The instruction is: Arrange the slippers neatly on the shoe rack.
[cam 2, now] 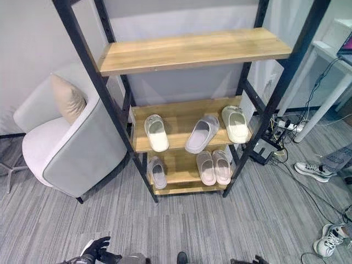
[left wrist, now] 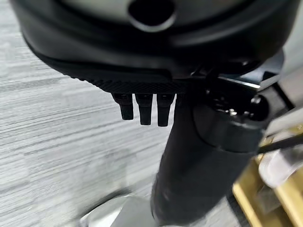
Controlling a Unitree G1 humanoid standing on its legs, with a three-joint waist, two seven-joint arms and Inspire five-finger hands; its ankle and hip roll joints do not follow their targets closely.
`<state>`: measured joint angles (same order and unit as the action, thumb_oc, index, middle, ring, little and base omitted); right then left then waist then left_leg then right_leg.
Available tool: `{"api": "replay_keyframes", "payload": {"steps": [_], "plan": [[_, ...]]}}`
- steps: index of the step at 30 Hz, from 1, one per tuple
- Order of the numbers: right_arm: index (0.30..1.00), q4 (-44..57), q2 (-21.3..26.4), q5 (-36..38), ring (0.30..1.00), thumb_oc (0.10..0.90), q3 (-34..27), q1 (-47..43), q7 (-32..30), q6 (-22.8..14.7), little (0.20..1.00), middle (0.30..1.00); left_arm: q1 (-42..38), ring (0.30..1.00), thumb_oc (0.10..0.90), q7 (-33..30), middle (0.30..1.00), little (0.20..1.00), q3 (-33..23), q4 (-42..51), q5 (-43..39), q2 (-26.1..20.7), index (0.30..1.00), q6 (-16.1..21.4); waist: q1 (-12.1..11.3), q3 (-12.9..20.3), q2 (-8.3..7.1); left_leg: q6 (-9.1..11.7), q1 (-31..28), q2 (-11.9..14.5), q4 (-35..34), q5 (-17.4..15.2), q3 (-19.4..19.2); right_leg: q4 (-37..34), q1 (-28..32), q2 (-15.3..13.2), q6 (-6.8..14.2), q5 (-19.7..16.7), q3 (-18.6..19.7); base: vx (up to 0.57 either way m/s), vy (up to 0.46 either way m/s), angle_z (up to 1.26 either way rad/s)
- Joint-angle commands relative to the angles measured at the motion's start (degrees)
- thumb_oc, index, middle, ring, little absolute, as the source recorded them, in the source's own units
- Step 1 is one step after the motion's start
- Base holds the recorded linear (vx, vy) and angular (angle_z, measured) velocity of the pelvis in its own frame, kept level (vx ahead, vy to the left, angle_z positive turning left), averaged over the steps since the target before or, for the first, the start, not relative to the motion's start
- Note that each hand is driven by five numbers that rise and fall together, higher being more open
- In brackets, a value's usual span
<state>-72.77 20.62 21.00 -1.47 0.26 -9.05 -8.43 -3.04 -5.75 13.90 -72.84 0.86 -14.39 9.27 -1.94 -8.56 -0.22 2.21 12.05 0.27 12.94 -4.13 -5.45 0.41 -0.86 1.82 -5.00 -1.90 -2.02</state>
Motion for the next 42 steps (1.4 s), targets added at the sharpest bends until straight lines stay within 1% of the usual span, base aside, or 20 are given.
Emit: {"api": "replay_keyframes", "payload": {"steps": [1, 2, 5, 10, 11, 12, 14, 16, 17, 18, 19, 22, 23, 25, 26, 27, 29, 34, 39, 42], "plan": [[0.9, 3.2, 2.9, 1.0, 0.9, 0.8, -1.3, 2.8, -2.3, -2.7, 0.9, 0.9, 2.6, 0.9, 0.8, -0.5, 0.9, 0.9, 2.8, -0.8, 2.1, 2.2, 0.9, 0.6, -1.3, 1.1, 0.64, -0.6, -4.0, -1.2, -6.3, 3.6, 3.3, 5.3, 1.0, -1.2, 7.5, 5.7, -0.7, 0.18, 0.077, -0.28], [0.9, 4.3, 3.2, 0.5, 0.9, 0.8, -1.5, 3.0, -3.0, -3.0, 0.9, 0.9, 3.1, 0.9, 0.8, -0.4, 0.9, 0.9, 2.8, -1.3, 2.8, 2.2, 0.9, 0.4, -1.1, 2.0, 0.94, -1.0, -6.3, -1.6, -7.9, 3.4, 3.9, 4.9, 1.1, -1.1, 7.7, 5.9, -0.6, 0.13, 0.068, -0.43], [0.9, 5.5, 3.3, 0.6, 0.9, 0.8, -2.1, 3.1, -3.0, -3.2, 0.9, 0.9, 3.7, 0.9, 0.8, -0.5, 0.9, 0.9, 2.3, -1.9, 3.0, 2.2, 0.9, 0.3, -1.0, 2.9, 0.89, -1.3, -7.6, -2.0, -8.6, 3.3, 4.3, 4.7, 1.5, -1.3, 7.8, 6.1, 0.0, 0.11, 0.093, -0.3], [0.9, 12.1, 3.6, 0.4, 0.9, 0.8, -3.6, 3.5, -3.4, -3.5, 0.9, 0.9, 4.8, 0.9, 0.8, -0.6, 0.9, 0.9, 0.6, -3.7, 4.2, 1.5, 0.9, -0.6, -0.8, 4.0, 0.82, -2.8, -10.8, -3.0, -9.4, 1.7, 3.7, 7.0, 2.1, -2.0, 8.8, 7.3, 1.3, 0.09, 0.155, -0.15], [0.9, 16.9, 3.2, 0.4, 0.9, 0.8, -4.3, 4.3, -3.5, -3.7, 0.9, 0.9, 5.1, 0.9, 0.8, -0.8, 0.9, 0.9, 0.0, -3.6, 4.1, 1.4, 0.9, -0.6, -0.7, 3.6, 1.02, -3.8, -11.4, -3.4, -9.5, 1.0, 4.1, 11.6, 0.3, -2.2, 9.4, 7.4, 1.6, 0.03, 0.141, -0.17], [0.9, 17.1, 3.2, 0.4, 0.9, 0.8, -4.3, 4.4, -3.6, -3.7, 0.9, 0.9, 5.1, 0.9, 0.8, -0.8, 0.9, 0.9, 0.0, -3.6, 4.1, 1.4, 0.9, -0.6, -0.7, 3.7, 0.97, -3.9, -11.4, -3.4, -9.5, 1.0, 4.0, 11.9, 0.1, -2.3, 9.4, 7.6, 1.6, -0.02, 0.143, -0.23], [0.9, 21.3, 2.9, -0.1, 0.9, 0.8, -4.9, 4.4, -3.9, -4.1, 0.9, 0.9, 4.4, 0.9, 0.8, -1.1, 0.9, 0.9, -0.4, -3.2, 3.9, 1.1, 0.9, -0.6, -0.3, 2.1, 1.2, -4.5, -11.4, -3.3, -9.5, 1.1, 3.4, 19.2, -3.6, -2.8, 11.1, 6.8, 1.4, -0.1, 0.112, -0.16], [0.9, 25.3, 2.8, -0.5, 0.9, 0.8, -5.6, 4.8, -4.5, -4.4, 0.9, 0.9, 3.7, 0.9, 0.8, -1.0, 0.9, 0.9, -0.4, -2.8, 4.2, 0.8, 0.9, -0.6, 0.4, 1.2, 1.33, -4.7, -11.6, -3.1, -9.7, 1.5, 3.3, 23.6, -5.4, -3.1, 12.1, 6.3, 1.0, -0.07, 0.093, -0.11], [0.9, 29.0, 3.0, -1.3, 0.9, 0.8, -6.3, 4.6, -5.2, -5.3, 0.9, 0.9, 3.8, 0.9, 0.8, -1.3, 0.9, 0.9, -0.4, -2.3, 4.7, 0.7, 0.9, -0.5, 0.3, 1.4, 1.55, -4.8, -12.1, -2.9, -10.4, 1.3, 2.7, 23.1, -5.4, -5.4, 12.3, 6.0, -1.5, 0.0, 0.038, -0.06], [0.9, 29.1, 2.9, -1.3, 0.9, 0.8, -6.4, 4.7, -5.2, -5.2, 0.9, 0.9, 3.8, 0.9, 0.8, -1.3, 0.9, 0.9, -0.3, -2.3, 4.7, 0.7, 0.9, -0.5, 0.4, 1.4, 1.55, -4.8, -12.1, -2.9, -10.4, 1.4, 2.8, 23.1, -5.3, -5.4, 12.3, 6.0, -1.6, 0.02, -0.008, -0.07], [0.9, 31.2, 2.9, -1.6, 0.9, 0.8, -6.3, 4.4, -5.5, -5.7, 0.9, 0.9, 3.7, 0.9, 0.8, -1.5, 0.9, 0.9, -0.5, -2.2, 4.4, 0.6, 0.9, -0.4, 0.3, 1.7, 1.78, -4.8, -12.2, -2.5, -10.8, 1.4, 3.0, 22.0, -5.4, -6.6, 12.1, 6.1, -2.2, 0.01, -0.053, -0.07], [0.9, 38.6, 2.8, -3.1, 0.9, 0.8, -5.0, 3.9, -5.0, -6.5, 0.9, 0.9, 4.0, 0.9, 0.8, -1.8, 0.9, 0.9, -2.1, -1.8, 1.8, 0.4, 0.9, -0.4, -0.3, 2.1, 1.98, -4.5, -12.1, -1.6, -10.4, 0.7, 3.8, 17.2, -5.6, -10.0, 12.2, 4.4, -1.5, 0.02, -0.102, -0.09], [0.9, 41.2, 2.9, -4.4, 0.9, 0.8, -4.6, 4.3, -5.0, -6.3, 0.9, 0.9, 4.0, 0.9, 0.8, -1.7, 0.9, 0.9, -2.3, -1.8, 1.7, 0.6, 0.9, -0.4, -0.5, 2.3, 1.47, -4.5, -12.1, -1.9, -10.0, 0.2, 3.8, 14.2, -4.7, -10.6, 12.5, 3.8, -1.2, 0.07, -0.118, -0.16], [0.9, 48.5, 1.4, -6.2, 0.9, 0.8, -5.1, 6.9, -4.7, -6.7, 0.9, 0.9, 4.3, 0.9, 0.8, -2.3, 0.9, 0.9, -3.2, -1.9, 2.2, 0.6, 0.9, -0.1, -0.1, 3.1, 0.58, -4.5, -12.7, -2.2, -9.9, -0.3, 3.8, 11.1, -3.8, -10.1, 13.5, 2.6, 1.4, 0.12, -0.155, -0.24], [0.9, 56.7, 0.7, -8.8, 0.9, 0.8, -5.8, 10.6, -4.0, -7.7, 0.9, 0.9, 5.3, 0.9, 0.8, -2.4, 0.9, 0.9, -4.5, -2.1, 2.5, 0.8, 0.9, 0.1, -0.3, 3.8, -0.02, -4.1, -13.1, -2.0, -10.3, -0.3, 3.2, 9.0, -2.7, -9.4, 13.7, 2.5, 2.5, 0.13, -0.19, -0.1], [0.9, 59.3, 0.4, -9.5, 0.9, 0.8, -5.9, 11.8, -3.5, -7.8, 0.9, 0.9, 5.5, 0.9, 0.8, -2.3, 0.9, 0.9, -4.7, -2.0, 2.6, 1.1, 0.9, 0.2, -0.3, 4.1, -0.11, -3.9, -13.4, -1.8, -10.7, -0.2, 3.2, 8.0, -2.2, -9.2, 13.7, 2.5, 2.6, 0.11, -0.199, 0.03], [0.9, 62.3, 0.4, -10.3, 0.9, 0.8, -6.0, 12.9, -2.9, -8.1, 0.9, 0.9, 5.8, 0.9, 0.8, -2.4, 0.9, 0.9, -5.0, -2.0, 2.8, 1.3, 0.9, 0.4, -0.5, 4.4, -0.19, -3.6, -13.7, -1.4, -11.4, 0.1, 3.4, 6.8, -1.4, -9.0, 13.5, 2.5, 2.3, 0.05, -0.117, 0.1], [0.9, 76.1, 1.7, -13.6, 0.9, 0.8, -6.7, 15.1, -1.6, -9.2, 0.9, 0.9, 6.3, 0.9, 0.8, -1.9, 0.9, 0.9, -3.4, -1.8, 5.3, 3.1, 0.9, 0.7, -0.9, 5.4, -0.22, -2.3, -14.7, 0.0, -14.8, 2.1, 5.1, 3.7, 0.7, -8.0, 12.5, 3.0, 0.2, 0.05, -0.117, 0.07], [0.9, 82.3, 3.6, -15.7, 0.9, 0.8, -7.5, 12.6, -2.9, -9.3, 0.9, 0.9, 6.7, 0.9, 0.8, -1.8, 0.9, 0.9, -2.0, -1.1, 7.2, 3.3, 0.9, 0.4, -1.5, 5.9, -0.22, -1.9, -15.1, 0.6, -16.4, 3.3, 6.1, 2.4, 1.7, -7.3, 11.9, 3.1, -1.4, 0.03, -0.039, 0.18], [0.9, 84.9, 5.4, -16.4, 0.9, 0.8, -6.6, 8.2, -3.5, -9.6, 0.9, 0.9, 6.7, 0.9, 0.8, -1.6, 0.9, 0.9, -1.2, -1.1, 8.0, 3.2, 0.9, 0.3, -2.5, 6.3, -0.6, -1.8, -15.5, 0.9, -17.2, 3.5, 6.6, 1.3, 2.6, -7.0, 11.7, 3.1, -2.1, 0.05, -0.011, 0.11]]}}
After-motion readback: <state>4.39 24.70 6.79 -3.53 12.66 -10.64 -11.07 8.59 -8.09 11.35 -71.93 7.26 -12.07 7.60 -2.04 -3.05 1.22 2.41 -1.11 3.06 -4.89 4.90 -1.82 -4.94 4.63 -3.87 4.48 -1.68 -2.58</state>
